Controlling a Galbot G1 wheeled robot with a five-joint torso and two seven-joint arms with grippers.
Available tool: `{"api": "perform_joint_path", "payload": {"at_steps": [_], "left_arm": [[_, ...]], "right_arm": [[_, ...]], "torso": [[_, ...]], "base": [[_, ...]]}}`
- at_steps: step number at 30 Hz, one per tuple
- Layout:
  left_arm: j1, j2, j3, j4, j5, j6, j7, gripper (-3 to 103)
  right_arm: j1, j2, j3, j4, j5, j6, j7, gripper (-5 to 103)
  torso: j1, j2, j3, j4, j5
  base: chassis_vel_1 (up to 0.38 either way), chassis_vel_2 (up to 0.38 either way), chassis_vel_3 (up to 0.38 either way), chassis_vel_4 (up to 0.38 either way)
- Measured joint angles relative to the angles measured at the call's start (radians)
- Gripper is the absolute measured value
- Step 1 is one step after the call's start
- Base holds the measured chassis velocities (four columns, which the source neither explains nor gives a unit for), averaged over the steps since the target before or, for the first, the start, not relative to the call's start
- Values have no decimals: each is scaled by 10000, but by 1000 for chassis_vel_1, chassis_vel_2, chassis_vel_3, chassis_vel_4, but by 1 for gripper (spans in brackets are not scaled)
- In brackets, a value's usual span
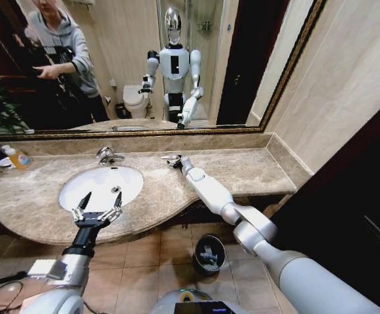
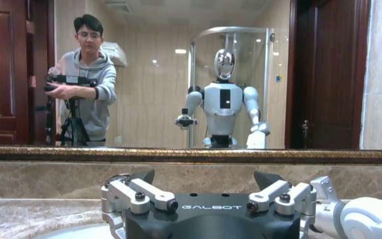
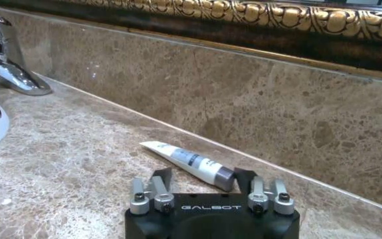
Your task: Pick up the trash from the sink and place it in the trash bin.
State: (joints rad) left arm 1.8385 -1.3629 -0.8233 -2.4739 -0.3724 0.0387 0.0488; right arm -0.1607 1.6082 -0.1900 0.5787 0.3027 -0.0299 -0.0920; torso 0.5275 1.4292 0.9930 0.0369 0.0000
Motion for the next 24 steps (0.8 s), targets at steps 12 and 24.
{"api": "perform_joint_path", "payload": {"at_steps": [12, 24], "left_arm": [[0, 0, 0, 0, 0, 0, 0, 100], [0, -1, 0, 0, 0, 0, 0, 100]], "right_arm": [[-115, -3, -104, 182, 5, -14, -60, 21], [-388, -6, -286, 904, 236, -272, -5, 16]], "torso": [[2, 0, 1, 0, -1], [2, -2, 3, -1, -1]], "base": [[0, 0, 0, 0], [0, 0, 0, 0]]}}
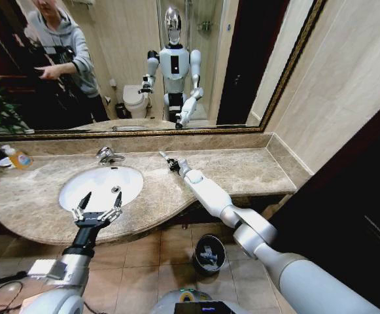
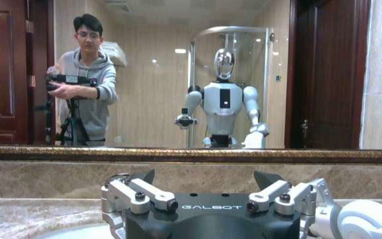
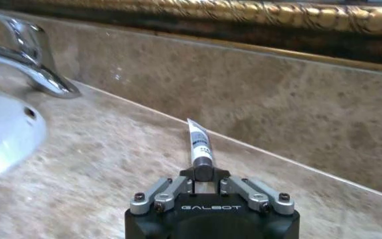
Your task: Pick up the trash from the sink and place it in the trash bin.
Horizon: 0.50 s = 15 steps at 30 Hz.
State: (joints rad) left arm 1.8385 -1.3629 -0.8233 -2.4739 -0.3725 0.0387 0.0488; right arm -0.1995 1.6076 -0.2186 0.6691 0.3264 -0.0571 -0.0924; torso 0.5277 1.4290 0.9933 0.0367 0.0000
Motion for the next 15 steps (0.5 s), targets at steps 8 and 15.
{"api": "perform_joint_path", "payload": {"at_steps": [8, 15], "left_arm": [[0, 0, 0, 0, 0, 0, 0, 100], [0, 0, 0, 0, 0, 0, 0, 100]], "right_arm": [[-499, -28, -416, 2005, 818, -882, 330, 16], [-1160, -1368, -400, 4326, 1427, -1589, 605, 16]], "torso": [[0, 0, -1, 3, 1], [-3, 0, -2, 1, 5]], "base": [[0, 0, 0, 0], [0, 0, 0, 0]]}}
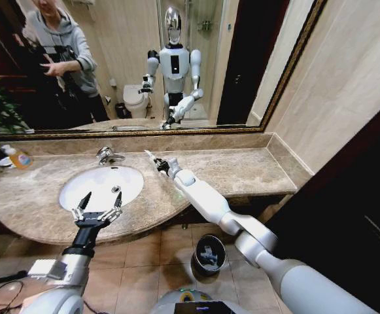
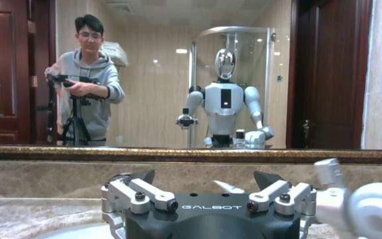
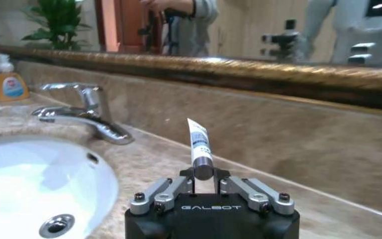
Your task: Pick up the trash from the sink and place it in the trash bin.
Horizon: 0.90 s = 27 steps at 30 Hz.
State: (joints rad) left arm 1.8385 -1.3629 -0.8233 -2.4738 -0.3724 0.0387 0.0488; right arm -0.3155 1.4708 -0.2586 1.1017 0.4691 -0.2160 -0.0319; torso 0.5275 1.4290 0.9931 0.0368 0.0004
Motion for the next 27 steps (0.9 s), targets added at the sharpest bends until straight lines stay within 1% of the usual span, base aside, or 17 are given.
{"api": "perform_joint_path", "payload": {"at_steps": [1, 2, 3, 5, 6, 7, 9, 10, 12, 15, 16, 18, 20, 21, 23, 25, 27], "left_arm": [[0, 0, 0, 0, 0, 0, 0, 100], [0, 0, 0, 0, 0, 0, 0, 100], [0, 1, 0, 0, 0, 0, 0, 100], [0, 0, 1, 0, 0, 0, 0, 100], [0, 0, 1, 0, 0, 0, 0, 100], [0, 0, 1, 0, 0, 0, 0, 100], [0, 0, 0, 0, 0, 0, -1, 100], [0, 0, 0, 0, 0, 0, -1, 100], [0, 0, 0, 0, 0, 0, 0, 100], [0, 0, 0, 0, 0, 0, -1, 100], [0, 0, 0, 0, 0, 0, -1, 100], [0, 0, 0, 0, 0, 0, 2, 100], [0, -1, -1, -1, 0, 0, 0, 100], [0, 0, 0, 0, 0, 0, 0, 100], [0, 0, 1, 0, 0, 0, 2, 100], [0, 0, 0, 0, 0, 0, 2, 100], [0, 0, 0, 0, 0, 0, 3, 100]], "right_arm": [[-210, -382, 99, 547, 99, -154, 64, 16], [-210, -382, 99, 547, 99, -154, 64, 16], [-361, -621, 195, 915, 151, -266, 111, 16], [-883, -1369, 525, 1971, 362, -573, 276, 16], [-883, -1369, 525, 1971, 362, -573, 276, 16], [-1075, -1637, 648, 2331, 429, -671, 329, 16], [-1748, -2451, 1076, 3409, 501, -898, 470, 16], [-1748, -2451, 1076, 3409, 501, -898, 470, 16], [-2105, -2810, 1413, 3967, 511, -988, 548, 16], [-3252, -3730, 2511, 5624, 592, -1221, 966, 16], [-3252, -3730, 2511, 5624, 592, -1221, 966, 16], [-4423, -4539, 3239, 6862, 671, -1244, 1248, 16], [-4748, -4737, 3445, 7144, 691, -1242, 1306, 16], [-5242, -5004, 3723, 7526, 719, -1243, 1371, 16], [-6153, -5450, 4284, 8257, 757, -1237, 1526, 16], [-6296, -5513, 4355, 8369, 757, -1231, 1557, 16], [-6762, -5684, 4648, 8704, 744, -1195, 1600, 16]], "torso": [[0, 0, 0, -2, -4], [0, 0, 0, -2, -4], [1, 0, 0, -2, -3], [1, 0, 0, 1, 2], [1, 0, 0, 1, 2], [1, 0, 0, -1, -4], [0, 1, 0, -2, 2], [0, 1, 0, -2, 2], [1, 1, 0, -1, 1], [0, 2, 0, 1, -4], [0, 2, 0, 1, -4], [1, 2, -1, 0, 2], [1, 2, -1, 2, -2], [-1, 3, -1, -7, -4], [-1, 3, -2, -5, 0], [-2, 3, -2, -6, -1], [0, 2, -1, 7, 1]], "base": [[0, 0, 0, 0], [0, 0, 0, 0], [0, 0, 0, 0], [0, 0, 0, 0], [0, 0, 0, 0], [0, 0, 0, 0], [0, 0, 0, 0], [0, 0, 0, 0], [0, 0, 0, 0], [0, 0, 0, 0], [0, 0, 0, 0], [0, 0, 0, 0], [0, 0, 0, 0], [0, 0, 0, 0], [0, 0, 0, 0], [0, 0, 0, 0], [0, 0, 0, 0]]}}
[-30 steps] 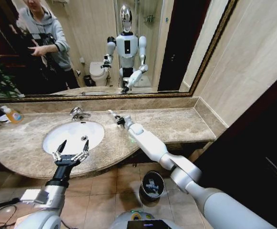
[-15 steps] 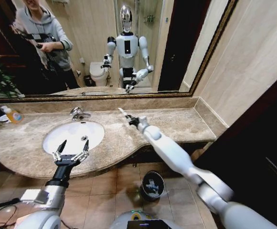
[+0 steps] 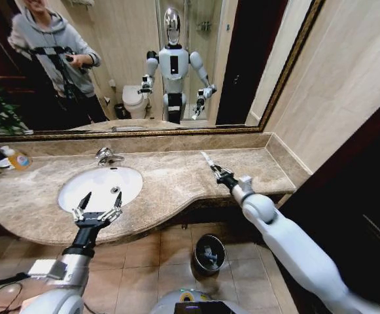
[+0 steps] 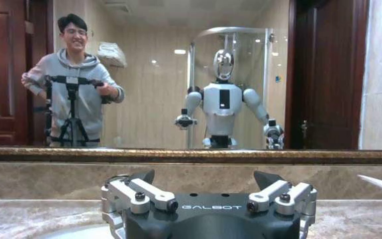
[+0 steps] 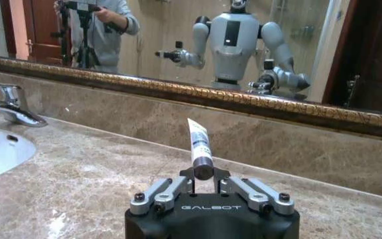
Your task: Pick up the trash from the sink and place it in the trash bin.
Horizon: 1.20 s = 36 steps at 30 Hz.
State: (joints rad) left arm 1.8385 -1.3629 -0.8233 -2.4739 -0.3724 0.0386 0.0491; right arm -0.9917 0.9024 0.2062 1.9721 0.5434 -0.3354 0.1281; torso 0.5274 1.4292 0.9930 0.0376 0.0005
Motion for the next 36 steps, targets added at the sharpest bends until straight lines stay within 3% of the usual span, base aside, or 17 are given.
{"api": "perform_joint_path", "payload": {"at_steps": [6, 9, 13, 20, 26, 29, 32, 36], "left_arm": [[0, 0, 0, 0, 0, 0, -4, 100], [0, 0, 0, 0, 0, 0, 0, 100], [0, 0, 0, 1, 0, 0, -2, 100], [0, 1, 0, 0, 0, 0, -3, 100], [0, 1, 0, 0, -1, 1, -3, 100], [-1, 0, 0, 0, 0, 0, -3, 100], [0, 0, 0, 0, 0, 0, -3, 100], [0, 1, 0, 0, 0, 0, -3, 100]], "right_arm": [[-1801, 164, 1605, 746, -103, 35, 179, 16], [-4190, 954, 3042, 1516, -633, 344, 206, 16], [-5984, 1656, 3754, 2005, -1317, 903, 108, 16], [-7274, 2674, 4197, 2278, -2240, 1382, 76, 16], [-8593, 3581, 4362, 1898, -3529, 2613, 65, 16], [-8832, 3732, 4365, 1709, -3740, 2946, 65, 16], [-9244, 3968, 4142, 857, -4369, 3785, 65, 16], [-9107, 4024, 3755, -30, -4881, 4089, 41, 16]], "torso": [[3, 0, 1, -3, -2], [0, 1, -1, -10, -3], [-1, 1, -1, -10, -7], [-1, 0, 0, -7, -5], [0, 0, 0, -7, -5], [0, -1, 0, -7, -7], [0, 0, 1, -8, -6], [0, 0, 1, -8, -5]], "base": [[0, 0, 0, 0], [0, 0, 0, 0], [0, 0, 0, 0], [0, 0, 0, 0], [0, 0, 0, 0], [0, 0, 0, 0], [0, 0, 0, 0], [0, 0, 0, 0]]}}
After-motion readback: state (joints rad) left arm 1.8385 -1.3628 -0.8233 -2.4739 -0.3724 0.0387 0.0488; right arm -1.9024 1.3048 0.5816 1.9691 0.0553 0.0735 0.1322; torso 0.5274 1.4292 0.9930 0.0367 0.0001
